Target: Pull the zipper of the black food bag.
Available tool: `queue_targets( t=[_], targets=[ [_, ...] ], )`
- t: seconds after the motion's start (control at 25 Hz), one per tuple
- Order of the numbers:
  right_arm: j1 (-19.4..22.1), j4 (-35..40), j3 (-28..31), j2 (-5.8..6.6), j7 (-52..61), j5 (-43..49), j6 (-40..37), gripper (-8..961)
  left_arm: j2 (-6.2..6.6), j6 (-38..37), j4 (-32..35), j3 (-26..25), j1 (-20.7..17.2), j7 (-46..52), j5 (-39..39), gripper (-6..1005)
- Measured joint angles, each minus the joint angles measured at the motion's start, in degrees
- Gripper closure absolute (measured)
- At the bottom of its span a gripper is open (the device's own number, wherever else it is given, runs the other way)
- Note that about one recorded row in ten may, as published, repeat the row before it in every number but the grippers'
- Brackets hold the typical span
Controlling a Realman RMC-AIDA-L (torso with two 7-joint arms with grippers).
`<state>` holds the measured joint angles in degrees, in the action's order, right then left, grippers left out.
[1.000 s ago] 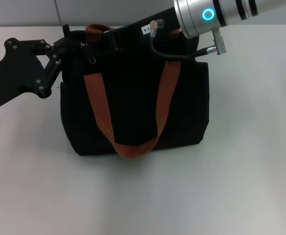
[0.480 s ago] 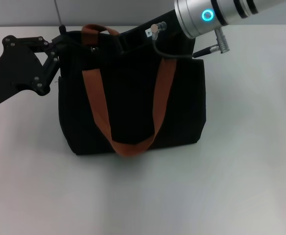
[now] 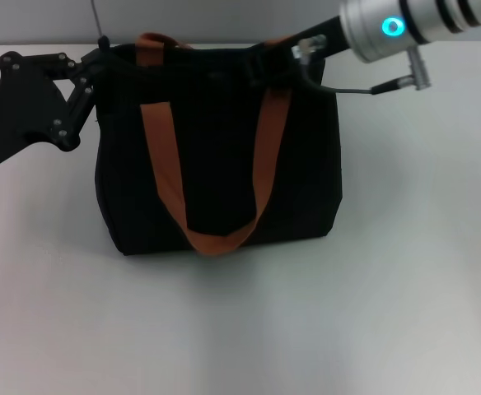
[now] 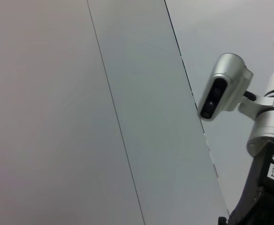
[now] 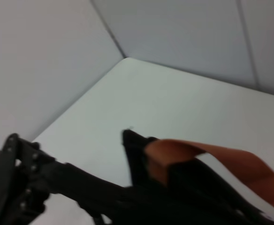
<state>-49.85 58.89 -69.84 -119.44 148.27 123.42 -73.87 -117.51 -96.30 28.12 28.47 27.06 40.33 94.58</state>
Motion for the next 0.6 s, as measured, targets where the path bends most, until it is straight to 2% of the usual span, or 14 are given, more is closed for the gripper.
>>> queue_targets(
  t=[0.12,0.2,0.28,0.4,0.6],
  targets=[
    [1.57,2.29,0.08,0.00,1.11,1.18,-0.24,953,0.02,0.10,0.00,0.00,0.04,0.01,-0.01,946],
    [4.45,6.42,0.12,-0.03,2.76,2.80,-0.66,953,0.07,0.15,0.00,-0.04,0.06,0.01,-0.01,946],
    [5.25,7.40,0.16,-0.04,3.11,2.90,-0.88,953,0.07,0.16,0.00,-0.06,0.06,0.01,-0.01,946],
    [8.58,11.27,0.44,-0.04,4.24,3.37,-1.60,953,0.12,0.22,0.00,-0.16,0.05,0.01,-0.01,945],
    [10.86,13.76,0.50,-0.11,4.77,3.25,-2.27,952,0.18,0.24,0.00,-0.44,0.03,0.01,-0.01,945]
  ],
)
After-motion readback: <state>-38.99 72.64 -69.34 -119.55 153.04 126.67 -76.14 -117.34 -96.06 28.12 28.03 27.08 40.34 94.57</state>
